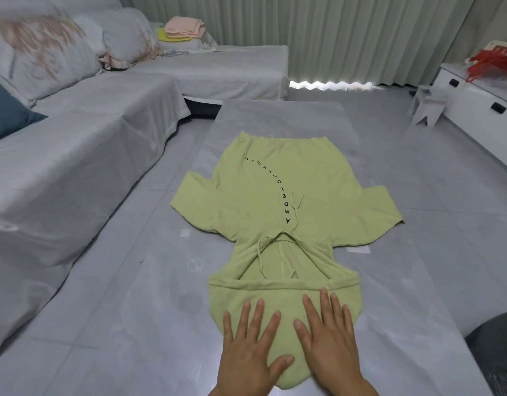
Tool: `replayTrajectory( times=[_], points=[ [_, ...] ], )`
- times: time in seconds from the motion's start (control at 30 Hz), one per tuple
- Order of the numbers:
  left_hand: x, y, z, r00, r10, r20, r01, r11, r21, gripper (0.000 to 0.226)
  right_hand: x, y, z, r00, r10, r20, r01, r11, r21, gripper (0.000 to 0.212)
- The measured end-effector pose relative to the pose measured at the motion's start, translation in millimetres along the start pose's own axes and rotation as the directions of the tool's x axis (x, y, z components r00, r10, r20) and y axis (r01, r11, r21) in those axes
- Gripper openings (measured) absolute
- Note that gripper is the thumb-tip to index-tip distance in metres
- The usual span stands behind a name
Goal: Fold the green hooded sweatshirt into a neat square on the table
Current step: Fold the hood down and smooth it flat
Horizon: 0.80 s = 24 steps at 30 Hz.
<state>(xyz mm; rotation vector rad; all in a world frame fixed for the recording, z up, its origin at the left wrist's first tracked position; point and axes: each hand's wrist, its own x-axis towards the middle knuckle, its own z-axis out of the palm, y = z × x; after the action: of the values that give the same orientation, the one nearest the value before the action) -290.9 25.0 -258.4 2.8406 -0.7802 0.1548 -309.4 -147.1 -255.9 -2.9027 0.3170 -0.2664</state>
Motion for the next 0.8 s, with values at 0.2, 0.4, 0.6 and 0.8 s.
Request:
replayTrajectory(
  times=[0.2, 0.4, 0.6, 0.8],
  points=[
    [3, 7, 9, 0.997, 0.064, -0.045, -0.064, 0.998, -0.004, 0.060, -3, -3, 12, 0.999, 0.009, -0.044, -0.009, 1.000, -0.003, 0.057],
    [-2, 5, 7, 0.999, 0.025, -0.036, -0.025, 1.000, 0.003, 0.060, -4, -2, 11, 0.999, 0.009, -0.053, -0.009, 1.000, 0.013, 0.057],
    [7, 10, -4, 0.999, -0.019, -0.030, 0.017, 0.997, -0.073, 0.056, 3, -7, 3, 0.999, 0.024, -0.023, -0.024, 1.000, -0.010, 0.063],
    [14, 10, 5, 1.000, 0.014, 0.028, -0.014, 1.000, -0.022, 0.057, 10, 0, 14, 0.998, 0.001, -0.067, -0.002, 1.000, -0.018, 0.058]
  ],
)
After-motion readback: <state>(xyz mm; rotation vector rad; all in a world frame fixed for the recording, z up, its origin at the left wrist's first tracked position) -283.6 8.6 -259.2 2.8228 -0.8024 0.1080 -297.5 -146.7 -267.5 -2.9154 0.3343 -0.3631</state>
